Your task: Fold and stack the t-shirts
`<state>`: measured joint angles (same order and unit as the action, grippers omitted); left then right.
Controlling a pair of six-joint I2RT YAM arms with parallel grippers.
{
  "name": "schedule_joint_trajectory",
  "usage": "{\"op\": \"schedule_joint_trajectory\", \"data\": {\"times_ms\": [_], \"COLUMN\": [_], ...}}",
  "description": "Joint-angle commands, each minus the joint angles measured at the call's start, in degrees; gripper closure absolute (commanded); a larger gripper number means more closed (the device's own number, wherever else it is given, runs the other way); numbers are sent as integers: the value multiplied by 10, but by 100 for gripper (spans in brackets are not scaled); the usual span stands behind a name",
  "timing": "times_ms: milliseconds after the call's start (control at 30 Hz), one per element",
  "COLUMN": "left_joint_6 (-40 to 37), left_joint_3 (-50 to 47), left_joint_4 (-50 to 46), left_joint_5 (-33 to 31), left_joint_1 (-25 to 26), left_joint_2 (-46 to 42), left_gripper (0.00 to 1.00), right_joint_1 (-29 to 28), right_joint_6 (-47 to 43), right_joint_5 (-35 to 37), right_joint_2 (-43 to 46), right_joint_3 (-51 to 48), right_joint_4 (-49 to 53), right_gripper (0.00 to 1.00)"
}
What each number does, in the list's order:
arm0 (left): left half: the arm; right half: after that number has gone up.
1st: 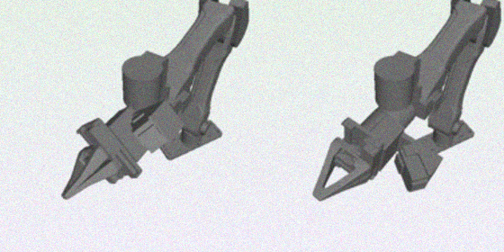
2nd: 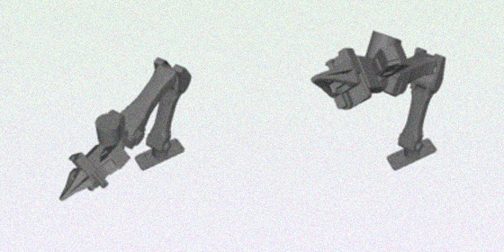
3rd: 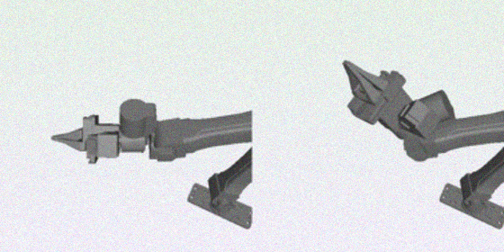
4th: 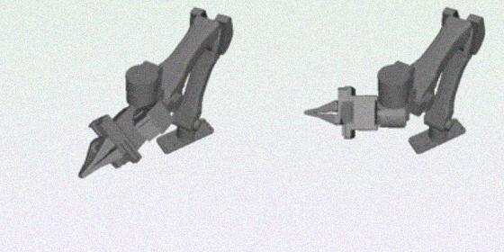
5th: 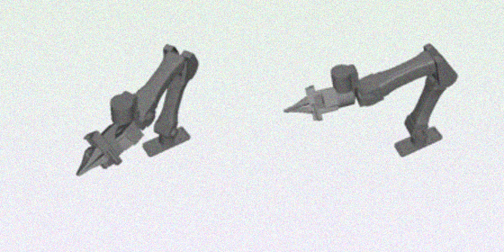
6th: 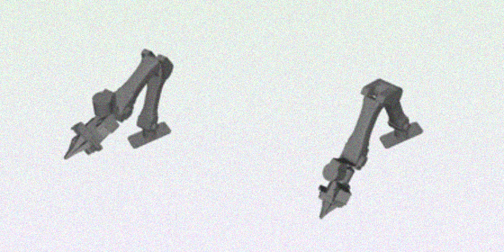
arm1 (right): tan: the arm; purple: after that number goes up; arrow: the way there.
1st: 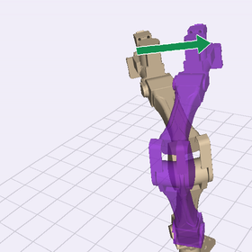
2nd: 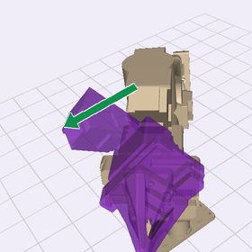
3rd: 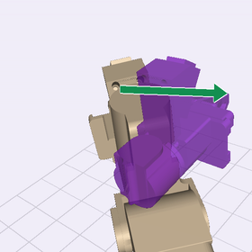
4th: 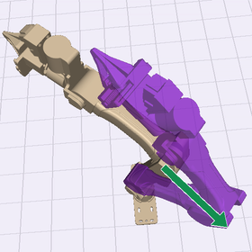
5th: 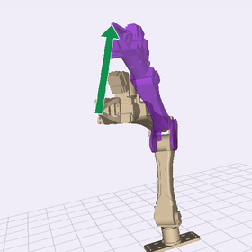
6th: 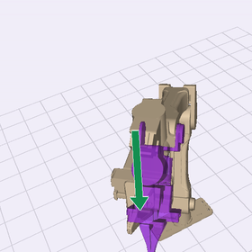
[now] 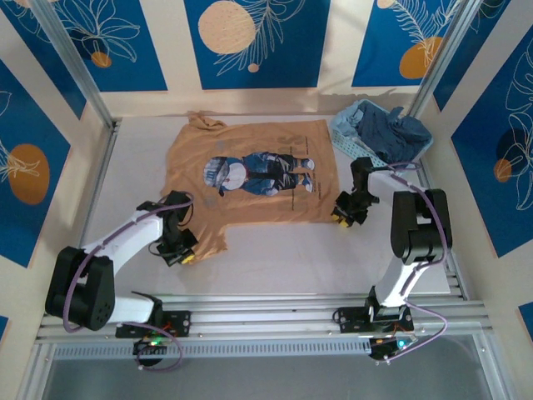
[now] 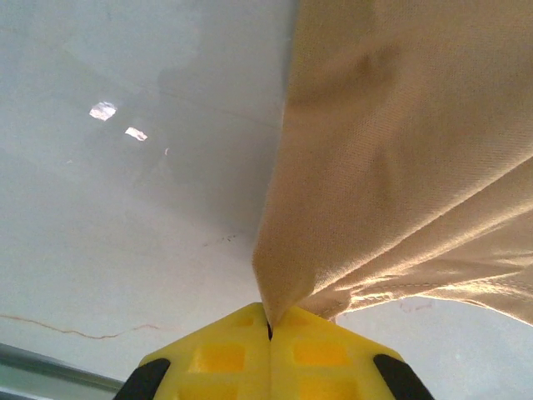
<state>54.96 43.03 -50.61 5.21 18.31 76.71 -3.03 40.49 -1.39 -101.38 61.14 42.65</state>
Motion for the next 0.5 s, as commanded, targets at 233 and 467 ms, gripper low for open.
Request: {"op": "schedule_joint_trajectory", "data": {"times_ms": [233, 467], "left_joint_6": [1, -16], "left_joint_3": [20, 145], "left_joint_4": [-53, -86], "left_joint_5": [-54, -181], "left_joint_1": [4, 7], "left_joint_2": [-37, -116], "left_gripper": [100, 100], "right_joint_1": [-27, -56], "right_joint_6": [-3, -27], "right_joint_5": [26, 17], "right_joint_2": [43, 91], "right_joint_3": [20, 111], "right_joint_4": [31, 67], "right_gripper": [100, 100]}}
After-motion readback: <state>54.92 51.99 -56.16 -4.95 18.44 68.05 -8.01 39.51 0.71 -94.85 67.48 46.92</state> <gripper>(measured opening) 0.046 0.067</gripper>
